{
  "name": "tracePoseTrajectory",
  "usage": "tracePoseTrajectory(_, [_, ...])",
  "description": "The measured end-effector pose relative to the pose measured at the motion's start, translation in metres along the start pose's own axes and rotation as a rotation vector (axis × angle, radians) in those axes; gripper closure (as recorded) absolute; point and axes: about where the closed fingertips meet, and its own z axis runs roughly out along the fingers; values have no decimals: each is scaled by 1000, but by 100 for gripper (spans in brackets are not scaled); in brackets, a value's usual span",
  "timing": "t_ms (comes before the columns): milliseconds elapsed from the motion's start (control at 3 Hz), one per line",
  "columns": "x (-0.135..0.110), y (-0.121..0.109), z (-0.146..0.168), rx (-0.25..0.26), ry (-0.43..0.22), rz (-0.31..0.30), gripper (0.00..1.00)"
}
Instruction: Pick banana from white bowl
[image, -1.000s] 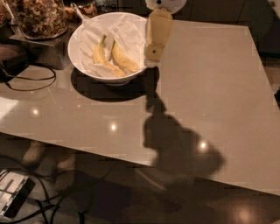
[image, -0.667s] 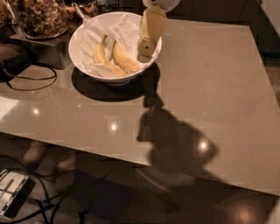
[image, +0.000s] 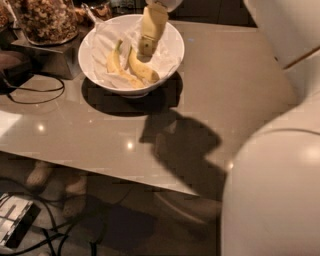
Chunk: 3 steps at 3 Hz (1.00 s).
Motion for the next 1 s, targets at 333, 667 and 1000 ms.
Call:
tracePoseTrajectory(333, [-12, -20, 19, -21, -27, 35, 8])
tracePoseTrajectory(667, [-15, -36, 33, -37, -52, 75, 16])
tracePoseTrajectory(1000, [-16, -46, 46, -57, -71, 104, 27])
